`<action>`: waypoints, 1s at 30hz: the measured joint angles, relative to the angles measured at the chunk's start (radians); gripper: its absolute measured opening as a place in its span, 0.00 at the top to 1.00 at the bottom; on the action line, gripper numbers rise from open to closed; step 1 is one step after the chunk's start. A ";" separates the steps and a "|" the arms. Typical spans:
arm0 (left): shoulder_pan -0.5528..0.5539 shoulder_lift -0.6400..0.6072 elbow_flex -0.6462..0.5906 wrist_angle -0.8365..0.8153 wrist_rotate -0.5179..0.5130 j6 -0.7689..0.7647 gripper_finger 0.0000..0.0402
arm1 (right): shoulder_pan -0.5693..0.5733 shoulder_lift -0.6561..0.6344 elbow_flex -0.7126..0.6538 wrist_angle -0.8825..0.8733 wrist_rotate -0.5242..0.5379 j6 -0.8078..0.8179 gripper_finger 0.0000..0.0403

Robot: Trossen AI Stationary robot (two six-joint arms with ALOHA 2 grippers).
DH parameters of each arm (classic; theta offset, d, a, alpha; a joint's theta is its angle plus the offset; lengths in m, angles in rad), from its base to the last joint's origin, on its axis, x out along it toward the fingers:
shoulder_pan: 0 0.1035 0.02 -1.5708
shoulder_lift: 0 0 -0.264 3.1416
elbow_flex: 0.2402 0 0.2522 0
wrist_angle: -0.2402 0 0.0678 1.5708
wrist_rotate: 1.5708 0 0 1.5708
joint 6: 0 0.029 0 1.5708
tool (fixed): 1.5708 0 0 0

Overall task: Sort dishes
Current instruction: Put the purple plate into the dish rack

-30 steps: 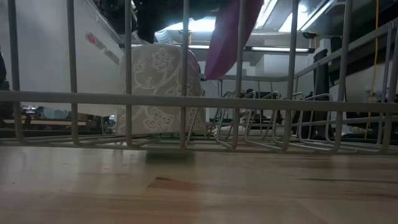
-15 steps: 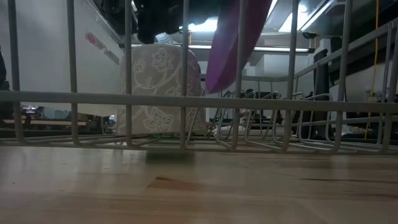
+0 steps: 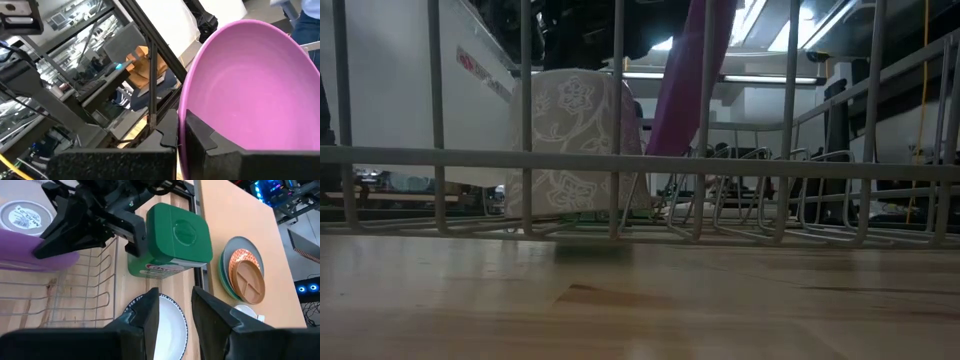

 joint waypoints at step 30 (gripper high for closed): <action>-0.035 0.004 -0.005 -0.119 -0.088 -0.256 0.96 | 0.000 0.016 0.000 -0.005 -0.028 0.002 0.71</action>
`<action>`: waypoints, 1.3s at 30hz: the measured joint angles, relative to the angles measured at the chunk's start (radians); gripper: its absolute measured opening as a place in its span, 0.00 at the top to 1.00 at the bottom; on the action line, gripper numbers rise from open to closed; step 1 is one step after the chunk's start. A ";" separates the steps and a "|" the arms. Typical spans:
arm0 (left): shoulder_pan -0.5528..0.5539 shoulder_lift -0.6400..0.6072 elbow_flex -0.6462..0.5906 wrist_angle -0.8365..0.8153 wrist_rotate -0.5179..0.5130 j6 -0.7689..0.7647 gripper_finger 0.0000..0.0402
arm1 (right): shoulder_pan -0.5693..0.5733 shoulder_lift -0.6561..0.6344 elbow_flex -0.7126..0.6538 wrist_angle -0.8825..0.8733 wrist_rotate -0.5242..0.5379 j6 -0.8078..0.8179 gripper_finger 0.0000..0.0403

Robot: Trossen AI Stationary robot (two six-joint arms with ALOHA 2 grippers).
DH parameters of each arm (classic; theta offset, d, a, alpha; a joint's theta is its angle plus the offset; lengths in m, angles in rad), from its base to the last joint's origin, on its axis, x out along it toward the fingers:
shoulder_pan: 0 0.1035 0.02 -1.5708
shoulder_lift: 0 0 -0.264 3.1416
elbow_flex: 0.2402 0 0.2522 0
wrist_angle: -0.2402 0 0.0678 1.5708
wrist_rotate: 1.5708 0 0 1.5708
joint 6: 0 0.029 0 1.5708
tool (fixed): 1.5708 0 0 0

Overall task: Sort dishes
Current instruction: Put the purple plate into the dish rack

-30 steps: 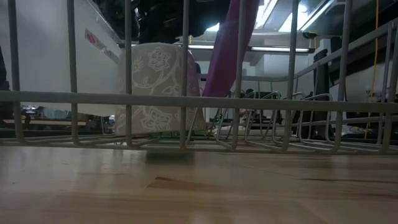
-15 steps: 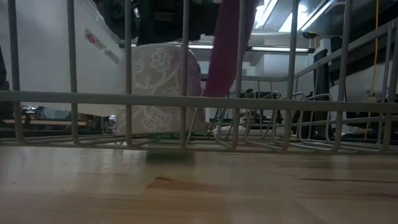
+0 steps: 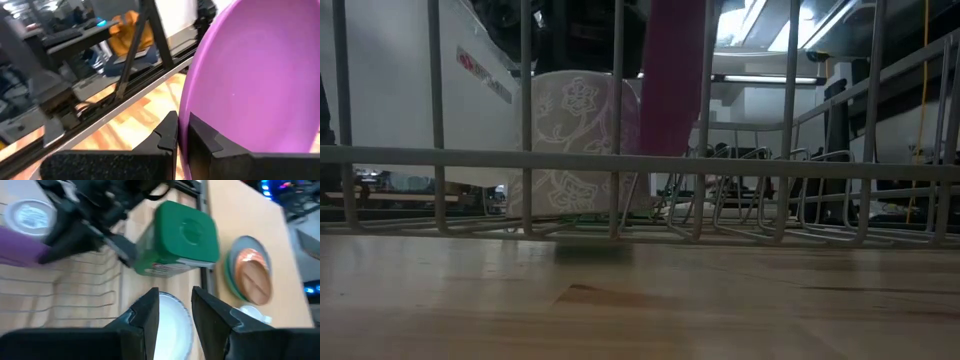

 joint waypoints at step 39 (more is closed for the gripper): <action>0.001 -0.038 0.002 0.082 -0.129 -0.029 1.00 | 0.000 0.000 0.000 -0.043 -0.121 0.007 0.71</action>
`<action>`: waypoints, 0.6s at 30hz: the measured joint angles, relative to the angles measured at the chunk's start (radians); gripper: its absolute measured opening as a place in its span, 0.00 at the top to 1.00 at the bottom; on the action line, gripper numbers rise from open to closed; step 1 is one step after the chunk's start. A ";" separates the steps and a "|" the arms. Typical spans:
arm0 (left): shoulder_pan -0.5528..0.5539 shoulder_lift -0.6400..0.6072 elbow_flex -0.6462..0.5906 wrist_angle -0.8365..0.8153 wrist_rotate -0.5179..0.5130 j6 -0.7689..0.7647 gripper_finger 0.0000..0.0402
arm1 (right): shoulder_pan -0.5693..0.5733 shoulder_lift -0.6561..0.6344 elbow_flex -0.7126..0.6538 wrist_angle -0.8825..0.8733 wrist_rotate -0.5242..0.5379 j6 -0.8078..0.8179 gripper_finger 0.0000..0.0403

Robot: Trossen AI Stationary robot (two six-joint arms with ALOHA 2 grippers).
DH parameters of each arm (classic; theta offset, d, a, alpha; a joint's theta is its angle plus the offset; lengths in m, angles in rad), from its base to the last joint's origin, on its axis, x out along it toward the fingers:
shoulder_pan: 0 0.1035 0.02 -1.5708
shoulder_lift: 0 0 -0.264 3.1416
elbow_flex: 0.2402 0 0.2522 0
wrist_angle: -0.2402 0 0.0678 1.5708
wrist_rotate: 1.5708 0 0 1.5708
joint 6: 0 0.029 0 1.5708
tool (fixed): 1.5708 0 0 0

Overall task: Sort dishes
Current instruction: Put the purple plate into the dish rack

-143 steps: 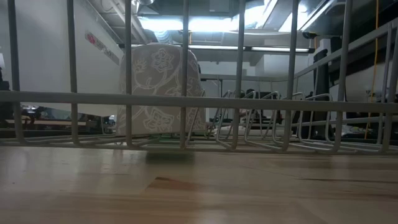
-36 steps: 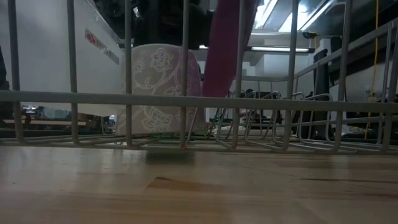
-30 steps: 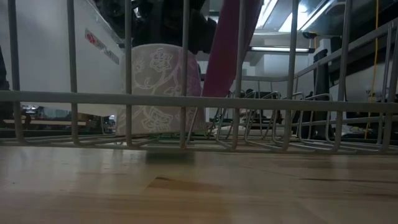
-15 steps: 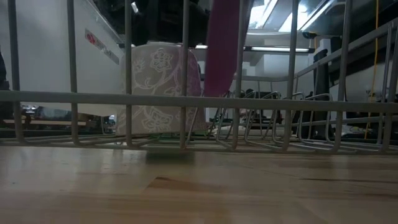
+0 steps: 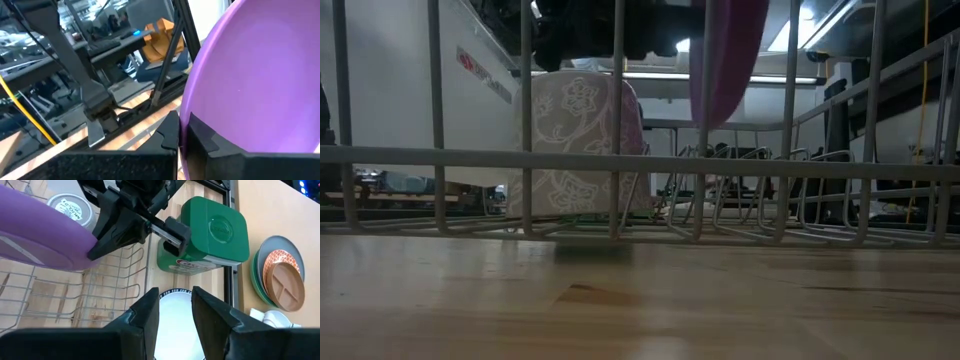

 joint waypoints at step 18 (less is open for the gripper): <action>0.000 0.036 0.001 -0.167 -0.103 0.045 0.99 | 0.000 0.000 0.000 -0.001 0.000 0.000 0.71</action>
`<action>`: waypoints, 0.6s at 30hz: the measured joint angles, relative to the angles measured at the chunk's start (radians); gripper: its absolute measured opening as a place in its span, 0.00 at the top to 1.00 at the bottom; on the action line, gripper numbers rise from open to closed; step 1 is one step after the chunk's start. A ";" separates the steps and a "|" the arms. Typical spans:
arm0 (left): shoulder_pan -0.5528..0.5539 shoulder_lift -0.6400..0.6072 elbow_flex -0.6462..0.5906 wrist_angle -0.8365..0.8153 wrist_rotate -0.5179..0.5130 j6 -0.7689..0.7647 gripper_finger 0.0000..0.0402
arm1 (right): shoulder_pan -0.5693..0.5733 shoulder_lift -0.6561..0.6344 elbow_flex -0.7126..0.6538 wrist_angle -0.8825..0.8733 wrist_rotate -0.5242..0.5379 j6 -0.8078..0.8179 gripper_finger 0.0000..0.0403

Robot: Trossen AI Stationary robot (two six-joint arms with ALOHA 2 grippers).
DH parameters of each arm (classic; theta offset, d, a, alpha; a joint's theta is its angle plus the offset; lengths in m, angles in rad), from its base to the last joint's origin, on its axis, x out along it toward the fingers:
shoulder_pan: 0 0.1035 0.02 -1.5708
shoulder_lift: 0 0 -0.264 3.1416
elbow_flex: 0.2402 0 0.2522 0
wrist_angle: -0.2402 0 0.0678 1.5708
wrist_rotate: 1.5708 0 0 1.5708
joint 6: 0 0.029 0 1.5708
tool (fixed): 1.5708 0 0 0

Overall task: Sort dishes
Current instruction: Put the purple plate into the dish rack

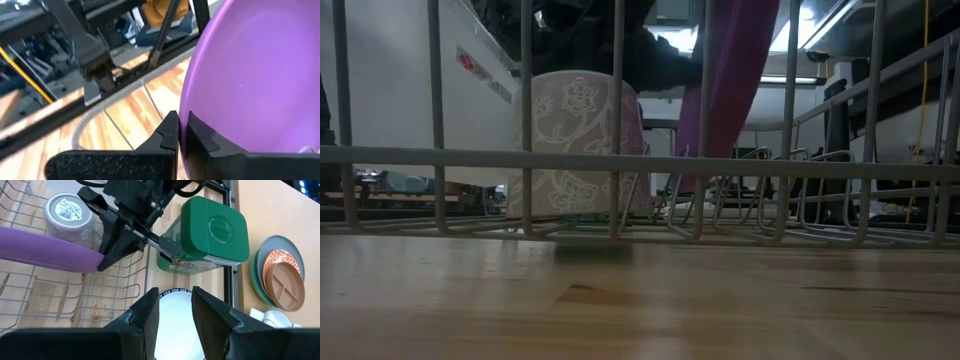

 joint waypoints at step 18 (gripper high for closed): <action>-0.003 0.002 -0.002 -0.123 -0.005 -0.116 0.81 | 0.000 0.000 0.000 0.000 0.000 0.000 0.71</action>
